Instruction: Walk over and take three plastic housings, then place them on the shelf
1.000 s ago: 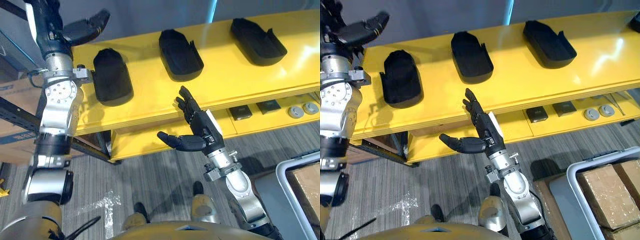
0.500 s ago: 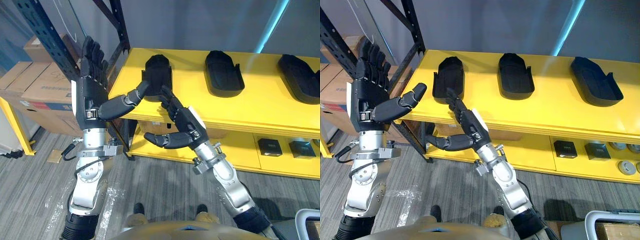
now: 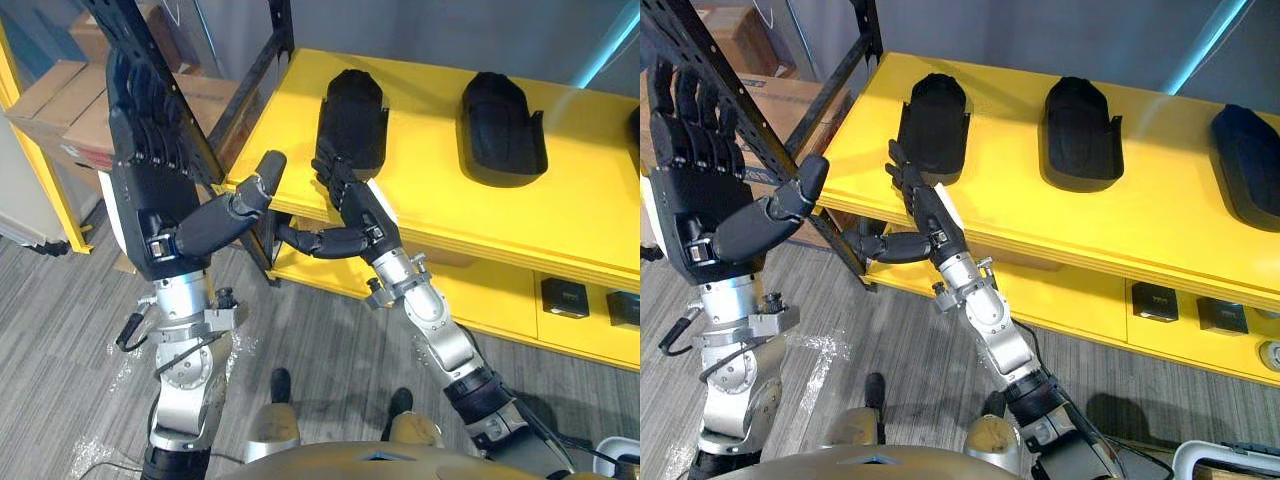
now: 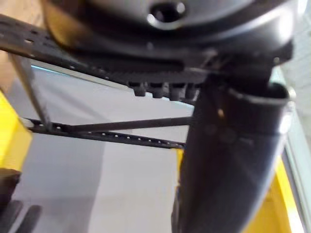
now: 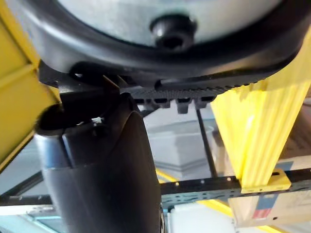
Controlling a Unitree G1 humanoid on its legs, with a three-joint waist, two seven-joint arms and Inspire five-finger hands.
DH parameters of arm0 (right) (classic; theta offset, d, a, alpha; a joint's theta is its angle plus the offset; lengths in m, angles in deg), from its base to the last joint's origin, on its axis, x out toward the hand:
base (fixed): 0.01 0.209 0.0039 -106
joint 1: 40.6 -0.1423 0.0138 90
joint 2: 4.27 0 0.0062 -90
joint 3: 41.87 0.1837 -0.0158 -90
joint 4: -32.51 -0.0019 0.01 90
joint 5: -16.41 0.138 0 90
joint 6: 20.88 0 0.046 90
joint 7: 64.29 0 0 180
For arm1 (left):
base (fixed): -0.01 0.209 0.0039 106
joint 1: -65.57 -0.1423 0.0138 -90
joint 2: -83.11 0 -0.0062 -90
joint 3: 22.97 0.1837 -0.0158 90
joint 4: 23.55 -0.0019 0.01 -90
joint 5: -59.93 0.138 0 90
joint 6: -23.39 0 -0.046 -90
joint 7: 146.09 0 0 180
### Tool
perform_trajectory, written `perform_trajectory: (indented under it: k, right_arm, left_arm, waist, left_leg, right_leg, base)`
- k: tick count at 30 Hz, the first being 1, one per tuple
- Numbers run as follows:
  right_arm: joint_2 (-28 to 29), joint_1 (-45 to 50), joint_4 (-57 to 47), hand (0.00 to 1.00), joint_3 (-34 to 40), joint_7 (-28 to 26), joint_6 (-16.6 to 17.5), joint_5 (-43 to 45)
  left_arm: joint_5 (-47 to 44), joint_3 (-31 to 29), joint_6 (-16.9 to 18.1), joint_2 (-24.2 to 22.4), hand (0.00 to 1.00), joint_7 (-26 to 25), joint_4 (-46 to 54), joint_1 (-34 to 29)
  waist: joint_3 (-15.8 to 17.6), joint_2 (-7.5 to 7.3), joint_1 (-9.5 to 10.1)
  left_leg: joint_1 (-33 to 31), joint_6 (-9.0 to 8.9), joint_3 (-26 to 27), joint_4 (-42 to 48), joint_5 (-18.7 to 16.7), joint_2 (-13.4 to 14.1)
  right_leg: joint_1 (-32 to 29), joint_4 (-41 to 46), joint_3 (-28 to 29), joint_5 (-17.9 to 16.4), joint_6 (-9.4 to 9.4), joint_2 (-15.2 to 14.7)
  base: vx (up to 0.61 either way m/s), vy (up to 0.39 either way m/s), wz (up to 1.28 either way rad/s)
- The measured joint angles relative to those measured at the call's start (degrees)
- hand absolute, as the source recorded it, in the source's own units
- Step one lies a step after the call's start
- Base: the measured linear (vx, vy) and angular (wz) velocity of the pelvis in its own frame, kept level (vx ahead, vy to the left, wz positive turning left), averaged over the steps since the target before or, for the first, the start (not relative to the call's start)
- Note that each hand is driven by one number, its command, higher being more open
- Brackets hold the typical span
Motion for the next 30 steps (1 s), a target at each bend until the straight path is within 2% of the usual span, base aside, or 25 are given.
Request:
perform_trajectory:
  k: [6,12,30]
  right_arm:
    - [2.3,-3.0,3.7,1.0,3.7,3.4,0.0,-0.4]
    - [3.6,-5.7,5.1,1.0,4.2,6.2,-0.1,-0.9]
    - [5.2,-14.4,10.6,1.0,7.5,8.6,-0.2,-3.0]
  left_arm:
    - [-4.4,-0.4,1.1,-1.8,1.0,0.3,-0.3,-0.3]
    - [-6.3,-0.6,1.8,-3.9,1.0,0.9,-0.3,-0.4]
    - [-6.4,-1.2,1.8,-4.2,1.0,1.1,-0.2,-0.3]
  waist:
    - [1.4,0.15,0.56]
    - [3.2,0.34,1.22]
    - [7.7,0.93,1.57]
  left_leg:
    - [-0.7,0.03,-1.1,0.1,0.1,-0.1]
    - [-0.8,0.04,-1.8,0.1,0.4,-0.2]
    - [-1.9,0.15,-2.6,0.2,1.3,-0.2]
  right_leg:
    - [-0.5,1.5,-0.8,-1.0,-0.26,-0.3]
    - [-1.5,4.7,-1.2,-2.7,-0.31,-0.9]
    - [-3.7,8.3,-1.5,-4.2,-0.65,-1.6]
  base:
    - [0.0,-0.009,0.08]
    - [-0.01,-0.013,0.05]
    - [0.0,-0.003,0.01]
